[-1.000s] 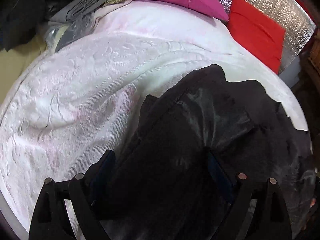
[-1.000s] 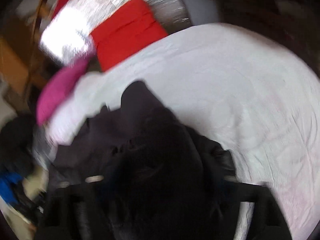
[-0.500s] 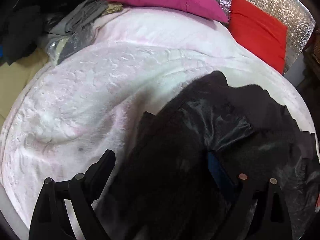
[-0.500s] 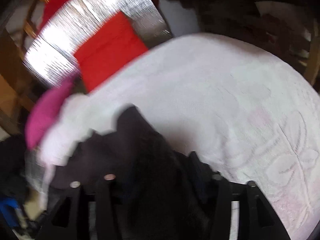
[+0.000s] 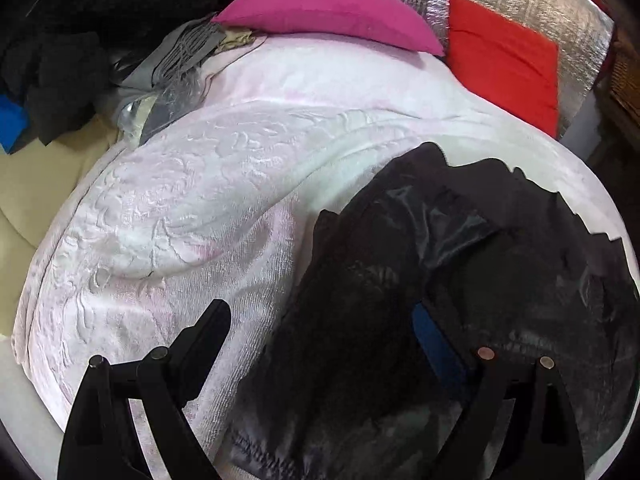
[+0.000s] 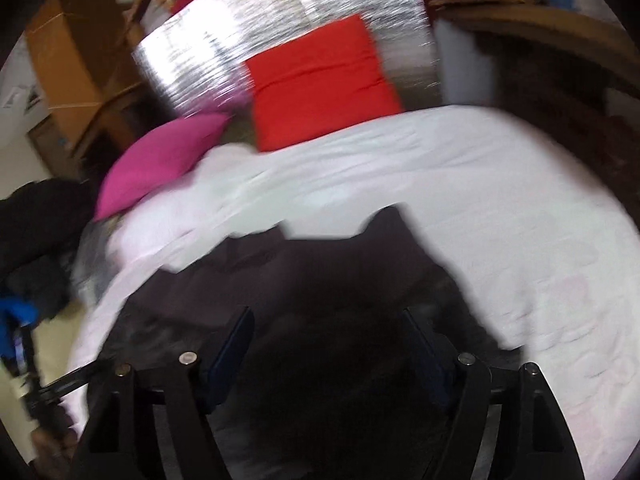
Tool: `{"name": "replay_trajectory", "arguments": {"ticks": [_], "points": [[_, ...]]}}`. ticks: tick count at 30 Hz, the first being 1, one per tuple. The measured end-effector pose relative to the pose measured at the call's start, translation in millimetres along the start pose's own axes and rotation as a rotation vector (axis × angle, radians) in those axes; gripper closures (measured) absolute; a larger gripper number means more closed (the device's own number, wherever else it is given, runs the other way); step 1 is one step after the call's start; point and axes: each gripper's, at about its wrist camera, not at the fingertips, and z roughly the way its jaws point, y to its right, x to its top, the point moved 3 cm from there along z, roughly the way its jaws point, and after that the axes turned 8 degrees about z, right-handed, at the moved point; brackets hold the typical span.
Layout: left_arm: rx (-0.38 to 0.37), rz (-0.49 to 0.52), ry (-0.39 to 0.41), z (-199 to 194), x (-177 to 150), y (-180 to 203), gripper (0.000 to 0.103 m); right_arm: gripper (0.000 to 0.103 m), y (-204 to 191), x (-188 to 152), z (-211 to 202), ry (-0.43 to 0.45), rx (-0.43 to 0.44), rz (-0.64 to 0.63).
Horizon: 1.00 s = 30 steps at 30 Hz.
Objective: Fold large clothes
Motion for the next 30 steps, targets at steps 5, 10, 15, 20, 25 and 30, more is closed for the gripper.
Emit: {"name": "replay_trajectory", "arguments": {"ticks": [5, 10, 15, 20, 25, 30], "points": [[0.023, 0.034, 0.09, -15, 8, 5, 0.01, 0.025, -30, -4, 3, -0.004, 0.056, -0.063], [0.013, -0.007, 0.041, -3, 15, 5, 0.01, 0.025, -61, 0, 30, -0.067, 0.028, -0.117], [0.101, 0.054, -0.008, 7, 15, 9, 0.01, 0.02, -93, -4, 91, -0.263, -0.106, -0.303], [0.111, 0.122, -0.088, 27, 8, 14, 0.01, 0.022, -89, -3, 136, -0.315, -0.18, -0.254], [0.083, 0.084, -0.082, 23, 10, 9, 0.01, 0.07, -87, 12, 135, -0.281, -0.245, -0.23], [0.103, 0.104, -0.065, 21, 11, 12, 0.01, 0.072, -82, 18, 140, -0.251, -0.246, -0.192]]}}
